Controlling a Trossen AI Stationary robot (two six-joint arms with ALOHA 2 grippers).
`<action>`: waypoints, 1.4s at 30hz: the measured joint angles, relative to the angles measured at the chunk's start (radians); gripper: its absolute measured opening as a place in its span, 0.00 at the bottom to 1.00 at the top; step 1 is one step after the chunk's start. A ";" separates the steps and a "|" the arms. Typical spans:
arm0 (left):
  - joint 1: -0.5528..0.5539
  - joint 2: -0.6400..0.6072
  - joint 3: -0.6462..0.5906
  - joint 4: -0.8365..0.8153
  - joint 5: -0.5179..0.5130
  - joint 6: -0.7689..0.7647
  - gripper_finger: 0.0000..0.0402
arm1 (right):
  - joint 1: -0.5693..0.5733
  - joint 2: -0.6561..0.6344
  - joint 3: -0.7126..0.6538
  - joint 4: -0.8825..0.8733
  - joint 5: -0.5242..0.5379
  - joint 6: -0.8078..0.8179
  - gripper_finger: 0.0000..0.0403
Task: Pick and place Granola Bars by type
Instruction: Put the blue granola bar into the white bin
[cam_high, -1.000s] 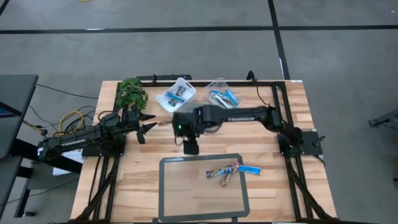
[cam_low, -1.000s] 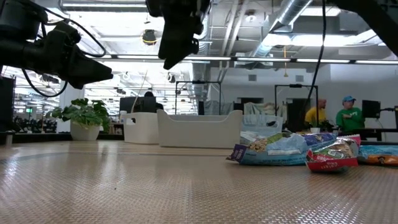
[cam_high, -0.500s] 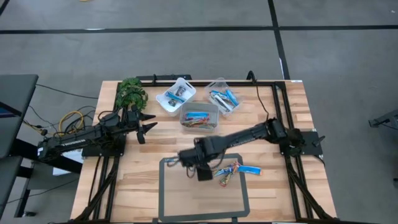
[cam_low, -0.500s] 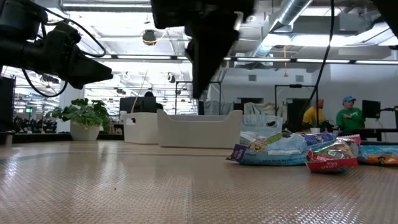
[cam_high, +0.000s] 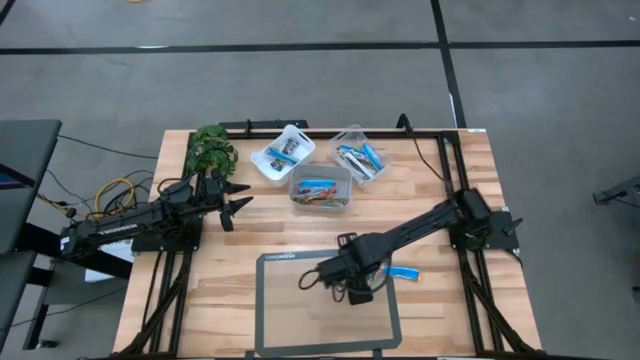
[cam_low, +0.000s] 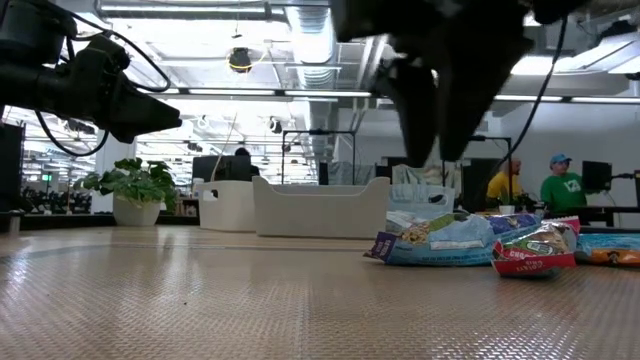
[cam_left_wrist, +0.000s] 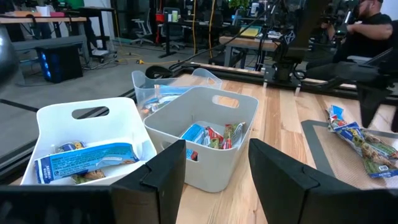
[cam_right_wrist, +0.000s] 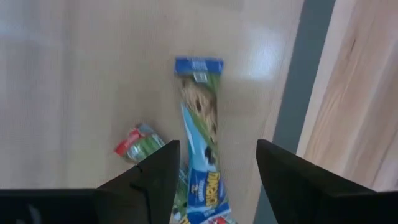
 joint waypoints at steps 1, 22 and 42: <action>0.000 0.000 0.000 0.000 0.000 0.000 0.42 | 0.000 -0.021 -0.038 0.020 0.000 0.005 0.50; 0.000 0.000 0.000 0.000 0.000 0.000 0.42 | 0.006 -0.107 -0.436 0.457 -0.051 0.023 0.43; 0.000 0.000 0.000 0.000 0.000 0.000 0.42 | -0.013 -0.106 -0.460 0.806 -0.053 0.082 0.05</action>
